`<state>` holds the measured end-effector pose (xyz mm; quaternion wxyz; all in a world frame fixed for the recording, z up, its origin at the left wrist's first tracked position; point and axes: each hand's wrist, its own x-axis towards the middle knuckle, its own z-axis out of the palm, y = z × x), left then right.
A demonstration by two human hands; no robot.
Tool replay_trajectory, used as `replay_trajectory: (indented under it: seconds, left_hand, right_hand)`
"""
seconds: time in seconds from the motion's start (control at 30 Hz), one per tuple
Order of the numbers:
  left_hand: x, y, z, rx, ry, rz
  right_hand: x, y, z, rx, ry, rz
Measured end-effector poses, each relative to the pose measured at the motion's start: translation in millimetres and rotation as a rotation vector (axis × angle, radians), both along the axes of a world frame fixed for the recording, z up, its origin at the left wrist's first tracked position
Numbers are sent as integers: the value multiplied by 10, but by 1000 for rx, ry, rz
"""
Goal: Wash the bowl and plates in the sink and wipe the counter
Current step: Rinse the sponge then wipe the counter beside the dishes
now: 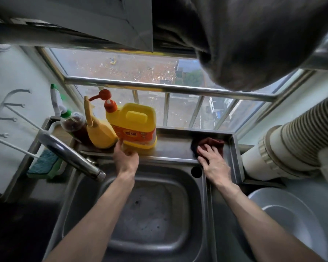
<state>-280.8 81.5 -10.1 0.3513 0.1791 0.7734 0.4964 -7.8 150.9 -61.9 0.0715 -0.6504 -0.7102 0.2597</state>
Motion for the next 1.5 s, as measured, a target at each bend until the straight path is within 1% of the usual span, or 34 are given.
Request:
replay_trajectory:
  seconds: [0.1, 0.17, 0.27, 0.33, 0.4, 0.47, 0.53, 0.6, 0.63, 0.7, 0.73, 0.8, 0.9, 0.93, 1.0, 1.03, 1.07, 1.13, 1.2, 1.27, 1.33, 1.4, 1.43, 1.47, 1.5]
  left_hand:
    - [22, -52, 65, -7, 4, 12]
    - [33, -126, 93, -3, 1, -11]
    - [80, -160, 136, 35, -2, -195]
    - [130, -126, 200, 64, -33, -305]
    - [205, -69, 239, 80, -76, -349]
    - [259, -80, 242, 85, -129, -357]
    - [264, -176, 213, 74, -168, -348]
    - [219, -336, 142, 66, -171, -337]
    - [193, -435, 108, 51, -162, -345]
    - [142, -650, -11, 13, -175, -369]
    - [102, -750, -78, -1, -193, -367]
    - [-11, -1000, -138, -41, -262, -359]
    - [-339, -1444, -117, -84, -463, -283]
    - [-479, -1611, -112, -93, -520, -279]
    - [-764, -1890, -104, -98, -588, -281]
    - [-899, -2006, -94, -101, -579, -270]
    - [-1056, -2090, -96, -98, -545, -246]
    - [-1382, -2229, -133, -102, -401, -174]
    - [-1675, -2350, -100, -94, -271, -99]
    - [-1950, -2485, -109, -81, -203, -21]
    - [-2219, -2632, -170, -100, -151, 42]
    - [-2436, -2764, -276, -178, -54, 64]
    - [-2515, -2847, -323, -247, 20, 38]
    - [-2529, -2903, -322, -341, 147, -18]
    - [-2514, -2972, -293, -441, 317, -53]
  right_hand:
    - [-67, -118, 120, 87, -48, -140]
    - [-121, -215, 158, 168, -110, -178]
    - [-183, -362, 135, 236, -113, -204]
    - [-223, -439, 147, 216, -91, -208]
    - [-238, -452, 207, 189, -87, -200]
    - [-219, -440, 281, 176, -97, -205]
    - [-226, -459, 357, 168, -67, -223]
    - [-314, -507, 378, 146, -55, -169]
    - [-400, -544, 369, 115, -14, -121]
    - [-630, -660, 304, -10, 149, -36]
    - [-774, -746, 272, -89, 260, -4]
    - [-1091, -1028, 253, -312, 555, 4]
    - [-1513, -1523, 367, -645, 987, -141]
    - [-1637, -1680, 445, -749, 1086, -210]
    - [-1863, -1909, 526, -888, 1145, -289]
    - [-1972, -2007, 530, -898, 1130, -255]
    - [-2099, -2087, 509, -858, 1081, -192]
    - [-2368, -2237, 406, -730, 911, -96]
    - [-2663, -2322, 389, -648, 821, -121]
    - [-2975, -2369, 453, -624, 829, -149]
    - [-3284, -2424, 489, -625, 861, -124]
    - [-3526, -2493, 434, -578, 814, -67]
    - [-3627, -2535, 426, -555, 766, -53]
    - [-3664, -2541, 417, -529, 729, -56]
    - [-3661, -2535, 410, -506, 694, -79]
